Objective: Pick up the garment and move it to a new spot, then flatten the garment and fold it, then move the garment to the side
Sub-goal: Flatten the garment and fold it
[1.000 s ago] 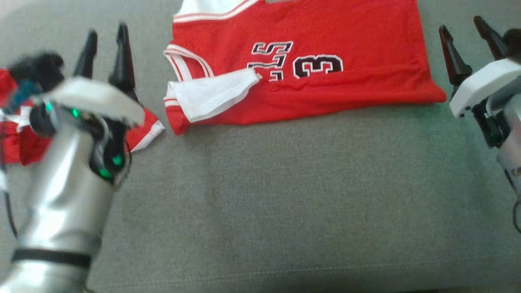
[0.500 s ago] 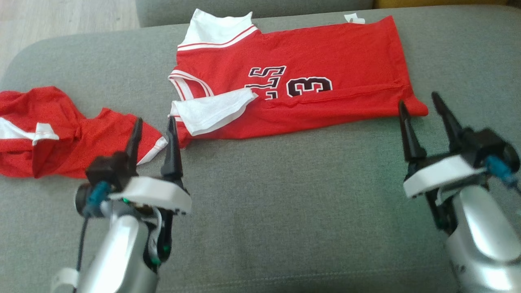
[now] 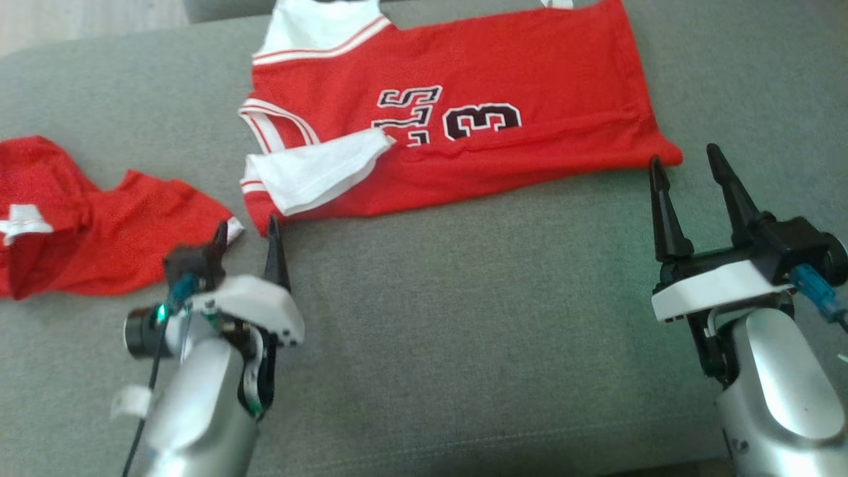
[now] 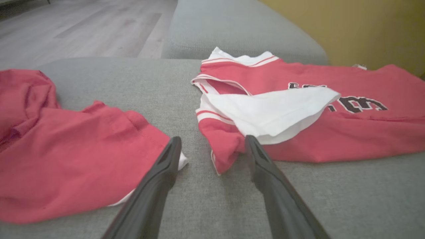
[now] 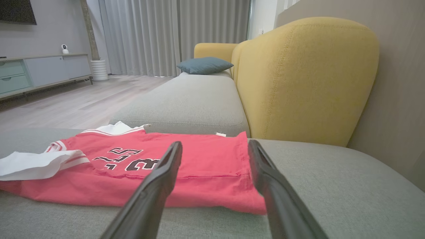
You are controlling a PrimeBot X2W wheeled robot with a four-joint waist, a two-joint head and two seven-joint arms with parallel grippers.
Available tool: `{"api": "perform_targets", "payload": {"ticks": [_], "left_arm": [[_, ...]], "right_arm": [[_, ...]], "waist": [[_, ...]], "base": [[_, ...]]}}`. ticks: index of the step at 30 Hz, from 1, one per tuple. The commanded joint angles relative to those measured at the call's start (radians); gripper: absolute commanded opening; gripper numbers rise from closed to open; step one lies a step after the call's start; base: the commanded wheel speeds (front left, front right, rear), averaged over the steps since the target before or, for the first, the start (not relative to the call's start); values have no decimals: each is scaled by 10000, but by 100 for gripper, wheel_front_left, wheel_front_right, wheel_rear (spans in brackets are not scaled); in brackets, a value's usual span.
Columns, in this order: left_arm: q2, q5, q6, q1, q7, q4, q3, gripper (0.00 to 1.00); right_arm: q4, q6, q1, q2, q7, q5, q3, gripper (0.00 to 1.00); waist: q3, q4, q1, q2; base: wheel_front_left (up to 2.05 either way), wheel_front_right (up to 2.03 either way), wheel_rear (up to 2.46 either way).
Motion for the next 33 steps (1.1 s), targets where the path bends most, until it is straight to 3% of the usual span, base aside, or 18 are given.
{"api": "perform_targets", "payload": {"ticks": [1, 16, 17, 18, 19, 20, 26, 33], "left_arm": [[84, 6, 44, -703, 36, 140, 369, 100], [139, 36, -363, -2401, 454, 3189, 15, 100], [139, 63, -396, -2547, 479, 3438, -57, 75], [139, 63, -396, -2547, 479, 3438, -57, 75], [134, 60, -413, -2610, 459, 3536, -76, 9], [128, 57, -442, -2666, 412, 3610, -98, 0], [128, 250, -315, -2976, -218, 3281, -189, 0], [-27, 516, -423, -2943, -349, 1966, -544, 0]], "right_arm": [[-424, 65, -372, -17, 16, -31, 131, 100], [-697, 65, -560, -98, 115, -61, -91, 100], [-688, 65, -633, -101, 183, -104, -115, 100], [-688, 65, -633, -101, 183, -104, -115, 100], [-653, 65, -673, -106, 265, -136, -121, 100], [-602, 65, -718, -103, 369, -158, -117, 100], [339, 65, -1251, 194, 1781, 11, -625, 100], [2208, 65, -2432, 395, 3226, -77, -2046, 100]], "waist": [[236, -170, 0, 0], [833, -377, 0, 0], [862, -371, 0, 0], [862, -371, 0, 0], [873, -361, 0, 0], [882, -349, 0, 0], [980, -154, 0, 0], [1167, 443, 0, 0]], "base": [[0, 0, 0], [0, 0, 0], [0, 0, 0], [0, 0, 0], [0, 0, 0], [0, 0, 0], [0, 0, 0], [0, 0, 0]]}}
